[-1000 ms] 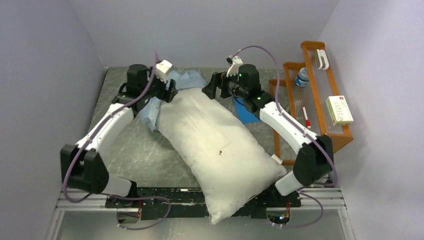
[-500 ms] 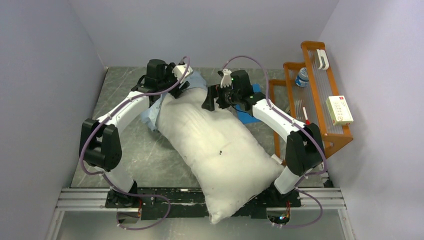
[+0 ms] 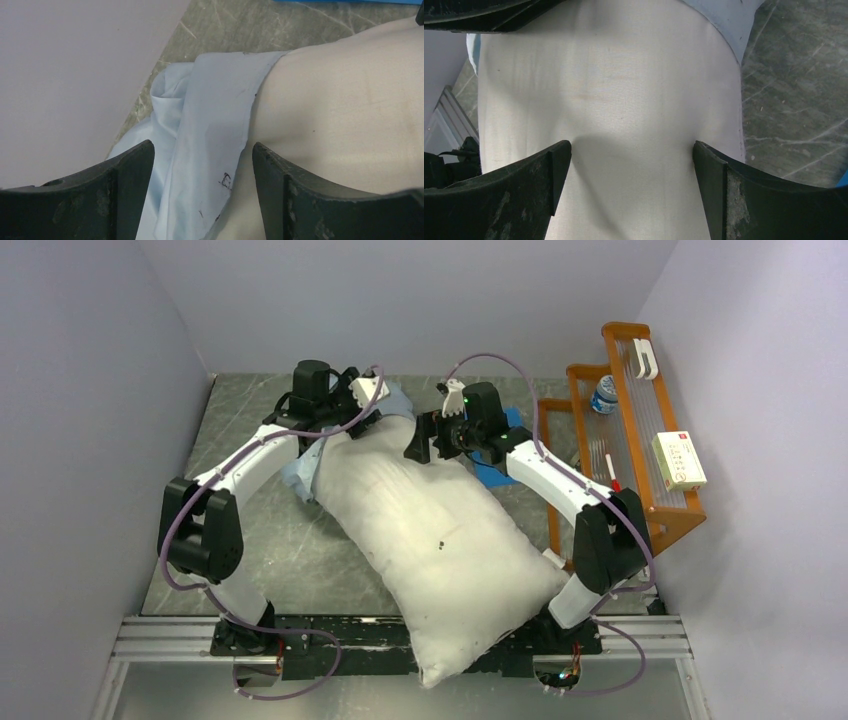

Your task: Put the pillow into the pillowcase

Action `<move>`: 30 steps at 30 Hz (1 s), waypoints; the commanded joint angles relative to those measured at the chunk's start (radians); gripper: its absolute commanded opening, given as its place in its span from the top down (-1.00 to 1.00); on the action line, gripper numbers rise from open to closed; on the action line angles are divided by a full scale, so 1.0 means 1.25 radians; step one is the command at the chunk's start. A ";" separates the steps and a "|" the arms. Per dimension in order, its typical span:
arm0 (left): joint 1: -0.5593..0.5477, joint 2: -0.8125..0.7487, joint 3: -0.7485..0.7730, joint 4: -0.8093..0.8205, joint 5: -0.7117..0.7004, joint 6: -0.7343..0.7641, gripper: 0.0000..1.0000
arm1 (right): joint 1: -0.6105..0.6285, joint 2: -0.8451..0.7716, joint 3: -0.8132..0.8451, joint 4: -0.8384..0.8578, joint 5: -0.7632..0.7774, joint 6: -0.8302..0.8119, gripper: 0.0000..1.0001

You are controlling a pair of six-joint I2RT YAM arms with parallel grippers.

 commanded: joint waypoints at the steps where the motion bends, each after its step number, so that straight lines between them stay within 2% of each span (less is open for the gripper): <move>1: -0.002 0.012 0.000 -0.004 0.001 0.054 -0.52 | -0.003 -0.020 -0.006 0.006 -0.012 0.002 -0.91; 8: -0.018 0.057 0.023 0.039 -0.061 0.068 -0.46 | -0.002 -0.016 -0.001 -0.014 0.005 -0.005 -0.92; 12: -0.041 0.076 0.009 0.075 -0.113 0.103 -0.31 | -0.003 -0.013 -0.003 -0.025 0.007 -0.006 -0.93; 13: -0.045 0.078 0.003 0.085 -0.116 0.109 -0.23 | -0.003 -0.015 -0.010 -0.026 0.014 -0.004 -0.93; 14: -0.050 0.080 0.000 0.090 -0.114 0.114 -0.03 | -0.003 -0.018 -0.016 -0.026 0.022 -0.001 -0.93; 16: -0.054 0.080 -0.003 0.094 -0.108 0.108 0.64 | -0.004 -0.024 -0.030 -0.021 0.039 0.003 -0.95; 17: -0.056 0.075 -0.006 0.100 -0.109 0.100 0.86 | -0.004 -0.027 -0.036 -0.016 0.044 0.006 -0.96; 23: -0.080 -0.016 -0.075 0.187 -0.124 0.028 0.90 | -0.007 0.020 -0.034 -0.004 0.017 0.029 -0.99; 27: -0.101 -0.101 -0.121 0.248 -0.062 -0.056 0.91 | 0.010 0.050 -0.046 0.062 -0.097 0.085 -0.76; 29: -0.121 -0.138 -0.140 0.277 -0.029 -0.086 0.90 | 0.037 0.050 -0.050 0.094 -0.122 0.106 -0.47; 30: -0.133 -0.154 -0.148 0.288 -0.025 -0.103 0.90 | 0.049 0.050 -0.049 0.105 -0.130 0.113 -0.21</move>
